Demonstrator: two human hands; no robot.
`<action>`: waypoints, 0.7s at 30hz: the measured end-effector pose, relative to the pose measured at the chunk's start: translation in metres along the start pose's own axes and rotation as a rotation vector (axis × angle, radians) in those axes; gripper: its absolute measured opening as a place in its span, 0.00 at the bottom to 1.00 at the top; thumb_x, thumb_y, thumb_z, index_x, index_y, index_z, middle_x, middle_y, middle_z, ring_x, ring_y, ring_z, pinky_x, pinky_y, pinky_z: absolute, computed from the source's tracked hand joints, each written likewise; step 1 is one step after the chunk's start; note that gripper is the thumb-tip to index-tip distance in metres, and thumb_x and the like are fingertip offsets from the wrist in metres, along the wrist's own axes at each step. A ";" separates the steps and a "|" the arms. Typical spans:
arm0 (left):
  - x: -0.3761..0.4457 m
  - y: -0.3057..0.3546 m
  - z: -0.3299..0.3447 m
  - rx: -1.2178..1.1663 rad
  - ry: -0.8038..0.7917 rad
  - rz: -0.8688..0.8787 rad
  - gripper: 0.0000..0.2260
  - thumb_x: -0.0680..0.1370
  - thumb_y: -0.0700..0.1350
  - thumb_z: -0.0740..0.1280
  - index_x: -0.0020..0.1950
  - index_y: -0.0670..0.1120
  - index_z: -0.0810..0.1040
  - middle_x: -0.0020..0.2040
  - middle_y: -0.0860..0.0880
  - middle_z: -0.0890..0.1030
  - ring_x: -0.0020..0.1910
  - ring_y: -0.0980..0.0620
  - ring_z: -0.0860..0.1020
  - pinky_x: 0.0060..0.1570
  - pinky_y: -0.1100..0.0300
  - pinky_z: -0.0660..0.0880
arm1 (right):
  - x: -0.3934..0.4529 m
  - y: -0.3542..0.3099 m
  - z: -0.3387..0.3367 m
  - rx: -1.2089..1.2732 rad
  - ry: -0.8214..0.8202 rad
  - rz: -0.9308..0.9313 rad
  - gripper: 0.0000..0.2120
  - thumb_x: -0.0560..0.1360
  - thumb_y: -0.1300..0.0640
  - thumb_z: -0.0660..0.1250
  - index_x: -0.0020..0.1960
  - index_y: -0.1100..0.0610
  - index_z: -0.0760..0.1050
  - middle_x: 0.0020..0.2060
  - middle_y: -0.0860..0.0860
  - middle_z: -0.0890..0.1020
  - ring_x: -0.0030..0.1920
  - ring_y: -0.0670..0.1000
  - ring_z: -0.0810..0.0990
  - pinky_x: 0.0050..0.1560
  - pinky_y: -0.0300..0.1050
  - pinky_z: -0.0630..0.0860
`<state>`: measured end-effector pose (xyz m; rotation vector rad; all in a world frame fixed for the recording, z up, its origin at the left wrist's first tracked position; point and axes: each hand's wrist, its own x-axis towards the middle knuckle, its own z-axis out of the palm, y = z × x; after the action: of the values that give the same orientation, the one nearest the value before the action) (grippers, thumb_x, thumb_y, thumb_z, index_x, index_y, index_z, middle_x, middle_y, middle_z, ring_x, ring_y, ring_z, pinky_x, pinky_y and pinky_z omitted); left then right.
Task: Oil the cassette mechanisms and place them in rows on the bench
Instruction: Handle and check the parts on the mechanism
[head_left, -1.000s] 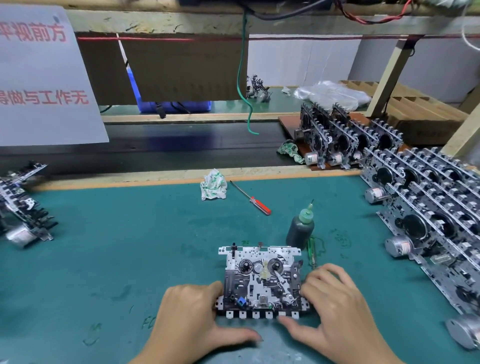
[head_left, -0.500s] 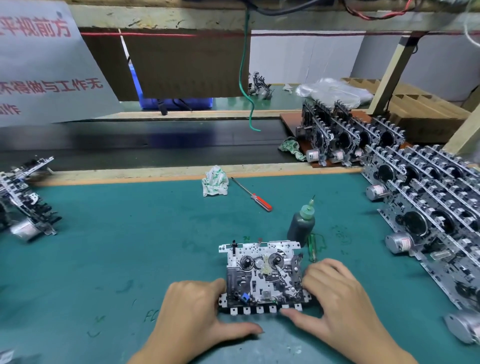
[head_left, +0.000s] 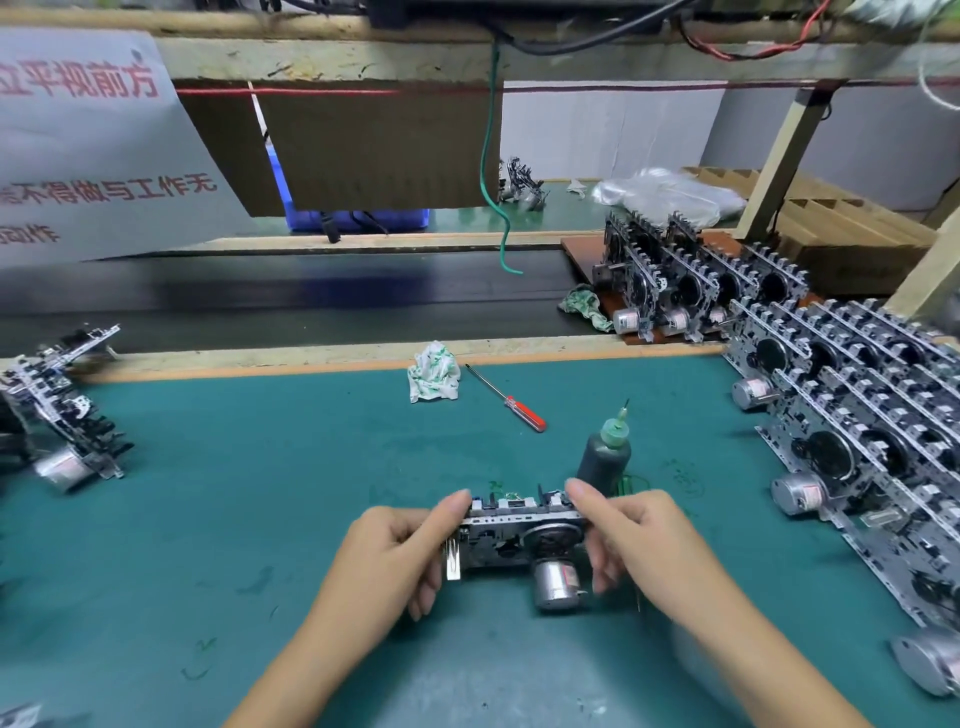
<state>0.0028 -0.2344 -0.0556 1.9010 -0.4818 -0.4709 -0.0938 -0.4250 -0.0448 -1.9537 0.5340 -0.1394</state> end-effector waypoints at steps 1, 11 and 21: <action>0.001 -0.001 0.000 0.005 0.005 -0.003 0.30 0.64 0.71 0.61 0.19 0.46 0.67 0.17 0.46 0.70 0.18 0.52 0.69 0.26 0.64 0.69 | 0.001 0.000 -0.001 0.011 -0.017 0.004 0.31 0.60 0.27 0.56 0.20 0.55 0.72 0.19 0.54 0.76 0.22 0.46 0.72 0.31 0.35 0.68; -0.004 0.006 -0.007 0.544 0.345 0.197 0.26 0.66 0.75 0.51 0.34 0.54 0.71 0.32 0.58 0.75 0.37 0.62 0.73 0.34 0.62 0.67 | -0.002 0.008 -0.018 -0.427 0.096 -0.145 0.29 0.63 0.24 0.50 0.35 0.47 0.72 0.28 0.46 0.76 0.30 0.45 0.74 0.37 0.42 0.70; 0.021 0.025 0.008 0.464 -0.111 0.660 0.16 0.77 0.60 0.58 0.58 0.60 0.80 0.61 0.61 0.75 0.65 0.64 0.66 0.65 0.61 0.61 | 0.008 0.014 -0.004 0.004 -0.093 -0.314 0.17 0.65 0.59 0.78 0.47 0.45 0.77 0.45 0.45 0.81 0.49 0.46 0.79 0.53 0.39 0.72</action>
<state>0.0131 -0.2606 -0.0378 2.0008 -1.3264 -0.0196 -0.0919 -0.4361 -0.0564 -2.0192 0.1630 -0.2461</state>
